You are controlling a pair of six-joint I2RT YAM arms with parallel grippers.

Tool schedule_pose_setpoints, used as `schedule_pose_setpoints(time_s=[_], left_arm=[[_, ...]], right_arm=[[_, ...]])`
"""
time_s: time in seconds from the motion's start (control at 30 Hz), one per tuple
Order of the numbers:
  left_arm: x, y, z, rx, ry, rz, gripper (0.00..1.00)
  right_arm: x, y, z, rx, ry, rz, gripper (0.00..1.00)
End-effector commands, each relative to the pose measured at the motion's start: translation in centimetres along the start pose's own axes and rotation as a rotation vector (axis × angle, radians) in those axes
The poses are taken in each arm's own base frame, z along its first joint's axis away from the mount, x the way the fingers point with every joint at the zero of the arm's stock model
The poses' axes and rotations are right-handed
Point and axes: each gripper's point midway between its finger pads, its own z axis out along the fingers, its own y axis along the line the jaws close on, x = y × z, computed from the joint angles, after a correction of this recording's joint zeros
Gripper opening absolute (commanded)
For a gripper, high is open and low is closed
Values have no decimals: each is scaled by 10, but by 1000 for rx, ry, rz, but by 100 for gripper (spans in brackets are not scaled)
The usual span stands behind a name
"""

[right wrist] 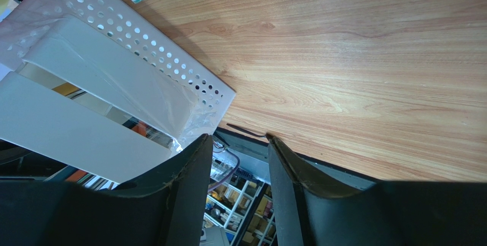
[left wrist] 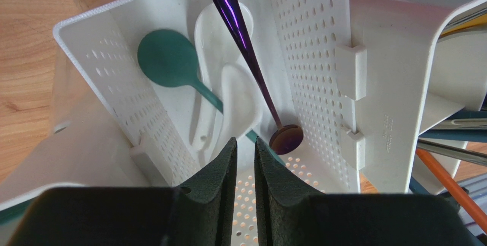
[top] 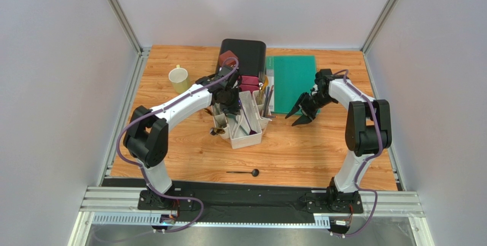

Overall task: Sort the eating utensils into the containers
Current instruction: Place the spoon in the storage box, then pick up the spoon from the center of the board.

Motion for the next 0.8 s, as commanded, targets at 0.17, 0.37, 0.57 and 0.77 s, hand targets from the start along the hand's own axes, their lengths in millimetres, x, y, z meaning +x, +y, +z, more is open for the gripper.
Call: schedule_pose_setpoints(time_s=[0.17,0.37,0.57,0.77], left_arm=[[-8,1,-50,7,-91,50,24],[-37,-28,-91,125,-197,251,24],[-9,-89,-137,208,-243,782,27],[73,-89,-122,178,-104,1099,25]], right_arm=[[-5,6,-6,-14,-24,-5,45],[-5,5,-7,-10,-33,-8,45],[-4,3,-6,-12,-39,-4,45],[-2,2,-3,-29,-41,9,45]])
